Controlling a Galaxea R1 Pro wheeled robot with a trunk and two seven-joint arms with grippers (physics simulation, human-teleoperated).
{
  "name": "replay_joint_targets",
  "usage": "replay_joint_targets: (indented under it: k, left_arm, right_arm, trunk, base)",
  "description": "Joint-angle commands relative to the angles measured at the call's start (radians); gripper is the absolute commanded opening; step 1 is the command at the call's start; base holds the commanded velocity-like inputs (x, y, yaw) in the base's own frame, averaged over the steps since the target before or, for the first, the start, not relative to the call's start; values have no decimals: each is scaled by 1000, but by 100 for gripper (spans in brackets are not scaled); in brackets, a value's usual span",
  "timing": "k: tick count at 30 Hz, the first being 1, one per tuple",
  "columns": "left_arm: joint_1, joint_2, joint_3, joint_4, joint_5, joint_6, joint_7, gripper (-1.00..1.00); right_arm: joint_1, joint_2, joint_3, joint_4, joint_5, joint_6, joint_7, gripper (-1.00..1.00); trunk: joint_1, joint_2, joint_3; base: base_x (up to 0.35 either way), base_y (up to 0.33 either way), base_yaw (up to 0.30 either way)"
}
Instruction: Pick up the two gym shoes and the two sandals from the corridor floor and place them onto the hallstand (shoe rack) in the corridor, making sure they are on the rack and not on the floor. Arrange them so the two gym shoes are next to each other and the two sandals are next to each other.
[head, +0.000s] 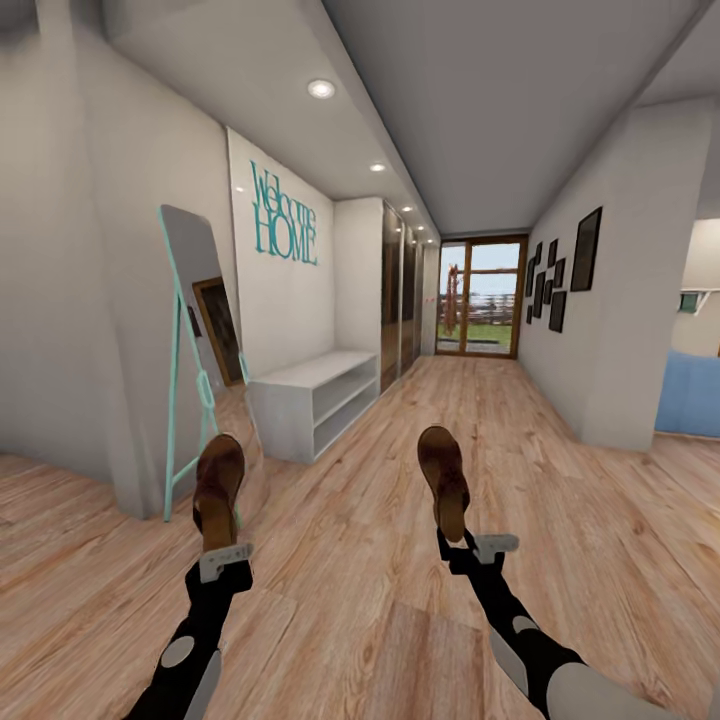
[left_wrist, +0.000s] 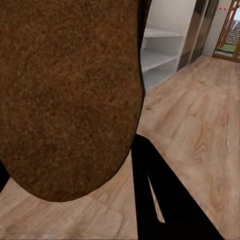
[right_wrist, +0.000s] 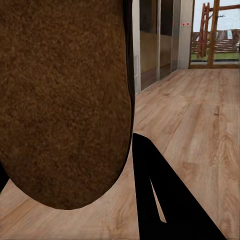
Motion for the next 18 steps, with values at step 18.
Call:
replay_joint_targets:
  k: [18]
  left_arm:
    - [12,-3,-2,154,5,-123,20,-100]
  right_arm:
    - [-1,-9,8,100,-15,-2,4,-100]
  trunk:
    - [0,-1,0]
  base:
    - [-52,0,2]
